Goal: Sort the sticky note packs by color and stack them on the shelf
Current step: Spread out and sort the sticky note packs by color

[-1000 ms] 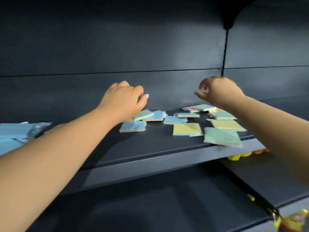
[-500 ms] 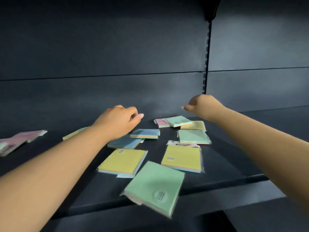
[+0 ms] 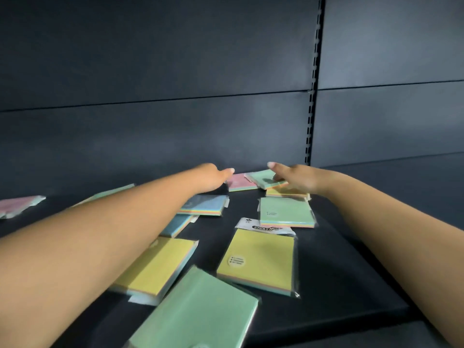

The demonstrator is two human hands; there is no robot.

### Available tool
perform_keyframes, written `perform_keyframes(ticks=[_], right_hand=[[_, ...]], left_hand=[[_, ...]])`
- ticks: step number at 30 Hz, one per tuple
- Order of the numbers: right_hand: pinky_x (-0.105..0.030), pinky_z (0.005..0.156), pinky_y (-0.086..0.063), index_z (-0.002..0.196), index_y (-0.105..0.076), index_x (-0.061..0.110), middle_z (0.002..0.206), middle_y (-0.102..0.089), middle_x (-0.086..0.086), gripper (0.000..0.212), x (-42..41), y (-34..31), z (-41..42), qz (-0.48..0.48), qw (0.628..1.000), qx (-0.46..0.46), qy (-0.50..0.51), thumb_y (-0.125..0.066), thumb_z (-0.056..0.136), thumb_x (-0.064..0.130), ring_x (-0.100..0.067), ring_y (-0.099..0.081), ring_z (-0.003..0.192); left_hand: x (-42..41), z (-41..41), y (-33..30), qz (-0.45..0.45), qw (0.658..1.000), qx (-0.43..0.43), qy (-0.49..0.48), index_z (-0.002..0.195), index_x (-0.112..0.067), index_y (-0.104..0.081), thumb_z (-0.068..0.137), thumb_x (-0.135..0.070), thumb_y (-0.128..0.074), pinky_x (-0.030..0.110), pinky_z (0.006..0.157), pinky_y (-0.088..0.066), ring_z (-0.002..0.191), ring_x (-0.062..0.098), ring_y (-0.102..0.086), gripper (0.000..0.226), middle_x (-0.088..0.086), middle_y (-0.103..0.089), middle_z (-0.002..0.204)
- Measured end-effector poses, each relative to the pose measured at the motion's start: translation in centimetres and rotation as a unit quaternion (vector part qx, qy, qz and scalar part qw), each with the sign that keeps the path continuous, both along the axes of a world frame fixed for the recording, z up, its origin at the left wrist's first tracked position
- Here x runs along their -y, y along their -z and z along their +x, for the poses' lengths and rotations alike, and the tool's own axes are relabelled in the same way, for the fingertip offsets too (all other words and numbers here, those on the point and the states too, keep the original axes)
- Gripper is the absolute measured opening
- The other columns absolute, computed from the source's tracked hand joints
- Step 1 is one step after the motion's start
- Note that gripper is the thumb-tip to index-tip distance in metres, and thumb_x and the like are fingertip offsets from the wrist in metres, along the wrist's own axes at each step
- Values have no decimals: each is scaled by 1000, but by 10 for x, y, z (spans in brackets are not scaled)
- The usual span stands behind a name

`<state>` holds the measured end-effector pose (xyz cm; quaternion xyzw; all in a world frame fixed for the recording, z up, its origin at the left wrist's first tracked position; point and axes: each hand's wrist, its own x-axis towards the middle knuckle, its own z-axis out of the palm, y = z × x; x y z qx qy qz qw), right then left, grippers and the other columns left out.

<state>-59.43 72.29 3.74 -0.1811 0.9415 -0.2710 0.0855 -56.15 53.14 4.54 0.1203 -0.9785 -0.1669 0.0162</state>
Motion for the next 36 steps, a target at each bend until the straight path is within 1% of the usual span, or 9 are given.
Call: perform_keyframes(ticks=[9, 12, 14, 17, 19, 21, 24, 30, 36], right_hand=[[-34, 106, -28, 141, -40, 10, 146, -40, -16, 66, -4, -1, -8, 13, 998, -33, 47, -23, 96, 56, -29, -38, 133], [-32, 81, -35, 102, -60, 1, 107, -59, -21, 60, -4, -3, -12, 14, 994, -79, 75, -32, 95, 54, -30, -51, 97], [-32, 64, -32, 66, -45, 5, 71, -48, -11, 55, -6, -4, -16, 7, 990, -106, 96, -38, 94, 52, -26, -45, 71], [-29, 53, -27, 57, -29, 11, 58, -34, -4, 55, -8, -4, -16, -3, 985, -127, 114, -42, 94, 50, -17, -35, 54], [-30, 53, -27, 56, -29, 11, 56, -33, -3, 56, -5, -3, -16, -3, 985, -128, 116, -44, 93, 50, -17, -34, 53], [-30, 54, -29, 57, -32, 10, 57, -36, -4, 55, -2, -4, -13, -14, 984, -135, 112, -45, 93, 50, -19, -38, 55], [-30, 56, -32, 64, -46, 4, 61, -42, -7, 53, 0, -9, -8, -42, 982, -148, 108, -46, 93, 48, -26, -45, 69], [-32, 64, -38, 78, -60, -4, 71, -56, -15, 54, 7, -14, 12, -126, 976, -166, 64, -47, 92, 46, -30, -51, 79], [-31, 75, -44, 80, -64, 7, 62, -55, 5, 39, 51, -30, 78, -272, 954, -103, -74, -55, 89, 45, -14, -52, 61]], left_hand=[[-20, -43, 17, -40, 995, 83, -46, 142, -5, -33, 89, -63, -36, 35, 109, -27, 136, 31, -30, 79, 12, -30, 150], [-20, -49, 13, 23, 996, 79, -41, 140, -2, -35, 90, -53, -47, 34, 106, -28, 134, 29, -34, 72, 12, -32, 149], [-16, -51, 14, 87, 992, 72, -52, 138, -1, -37, 87, -48, -56, 35, 106, -28, 133, 29, -34, 72, 12, -33, 149], [-14, -50, 16, 189, 979, 30, -75, 113, -4, -53, 86, -34, -64, 33, 96, -34, 117, 27, -47, 42, 13, -48, 129], [-12, -48, 15, 276, 957, 5, -91, 81, -12, -48, 87, -20, -63, 29, 82, -36, 86, 20, -55, 18, 5, -56, 97], [-6, -45, 4, 344, 931, -43, -111, 87, -9, -46, 87, -7, -58, 28, 73, -40, 68, 14, -53, 12, 2, -53, 80], [7, -33, -14, 405, 890, -166, -127, 119, -6, -45, 84, 1, -59, 25, 56, -42, 82, 20, -53, 39, 9, -52, 95], [45, 43, -52, 527, 771, -340, -110, 104, -13, -51, 85, 2, -59, 20, 54, -47, 76, 13, -60, 25, 5, -60, 92], [69, 135, -57, 540, 736, -388, -128, 80, -14, -54, 83, -1, -64, 17, 46, -51, 54, 7, -64, 17, 0, -67, 68]])
